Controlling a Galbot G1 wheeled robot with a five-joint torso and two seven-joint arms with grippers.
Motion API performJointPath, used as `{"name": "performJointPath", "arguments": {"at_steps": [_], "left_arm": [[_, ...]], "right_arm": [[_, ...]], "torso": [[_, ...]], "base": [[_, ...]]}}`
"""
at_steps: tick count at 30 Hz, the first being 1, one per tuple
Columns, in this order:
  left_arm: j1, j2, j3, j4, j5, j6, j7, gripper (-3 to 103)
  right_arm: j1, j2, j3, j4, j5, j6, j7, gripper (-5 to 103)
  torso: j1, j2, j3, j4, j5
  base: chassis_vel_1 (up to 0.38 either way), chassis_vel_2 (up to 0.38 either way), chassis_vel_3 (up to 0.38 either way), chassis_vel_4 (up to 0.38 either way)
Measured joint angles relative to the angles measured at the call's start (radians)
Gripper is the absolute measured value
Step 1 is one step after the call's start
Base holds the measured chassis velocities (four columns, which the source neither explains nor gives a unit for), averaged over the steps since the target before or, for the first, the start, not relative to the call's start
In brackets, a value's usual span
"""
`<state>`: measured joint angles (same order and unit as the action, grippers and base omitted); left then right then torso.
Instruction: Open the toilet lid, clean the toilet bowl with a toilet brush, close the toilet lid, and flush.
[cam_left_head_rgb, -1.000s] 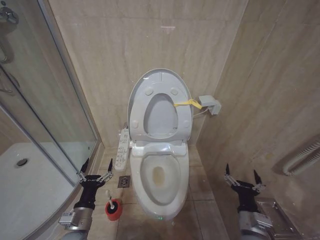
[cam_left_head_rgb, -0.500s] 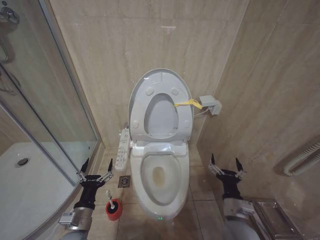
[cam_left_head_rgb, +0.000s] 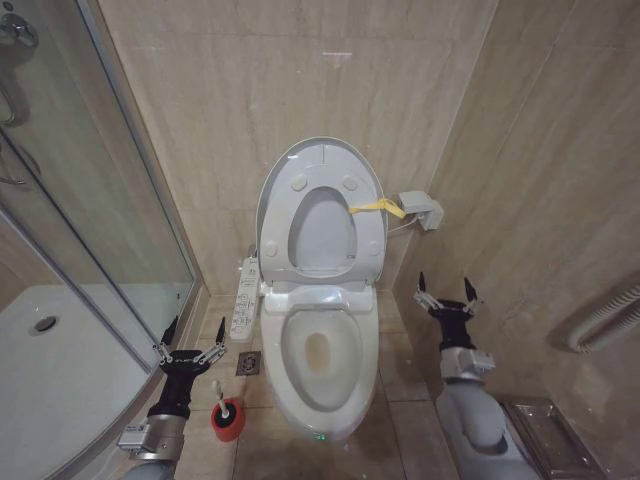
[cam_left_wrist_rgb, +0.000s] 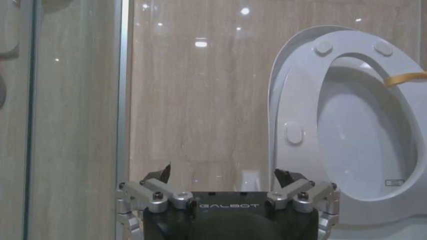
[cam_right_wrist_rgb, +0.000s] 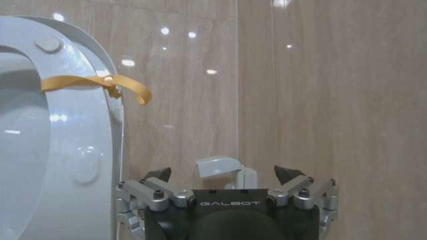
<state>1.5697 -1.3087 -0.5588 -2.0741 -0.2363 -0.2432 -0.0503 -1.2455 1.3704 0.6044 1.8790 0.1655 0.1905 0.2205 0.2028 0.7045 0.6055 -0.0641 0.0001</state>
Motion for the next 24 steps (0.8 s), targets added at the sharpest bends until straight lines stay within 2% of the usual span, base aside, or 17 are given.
{"name": "performJointPath", "arguments": {"at_steps": [11, 17, 24], "left_arm": [[-0.001, 0.000, 0.000, 0.000, 0.000, 0.000, 0.000, 100], [0.000, 0.000, 0.000, 0.000, 0.000, 0.000, 0.000, 100], [0.000, 0.000, 0.000, 0.000, 0.000, 0.000, 0.000, 100]], "right_arm": [[0.141, -0.036, -0.002, -0.110, -0.025, -0.002, 0.031, 100], [0.285, -0.086, -0.032, -0.223, -0.080, -0.053, 0.100, 100], [0.448, -0.110, -0.090, -0.336, -0.081, -0.072, 0.126, 100]], "torso": [[0.001, 0.000, 0.000, 0.0001, 0.0000], [0.000, 0.000, 0.000, -0.0002, 0.0001], [0.000, 0.000, 0.000, 0.0004, -0.0001]], "base": [[-0.038, 0.050, 0.045, -0.044], [0.000, 0.000, 0.000, 0.000], [0.000, 0.000, 0.000, 0.000]]}}
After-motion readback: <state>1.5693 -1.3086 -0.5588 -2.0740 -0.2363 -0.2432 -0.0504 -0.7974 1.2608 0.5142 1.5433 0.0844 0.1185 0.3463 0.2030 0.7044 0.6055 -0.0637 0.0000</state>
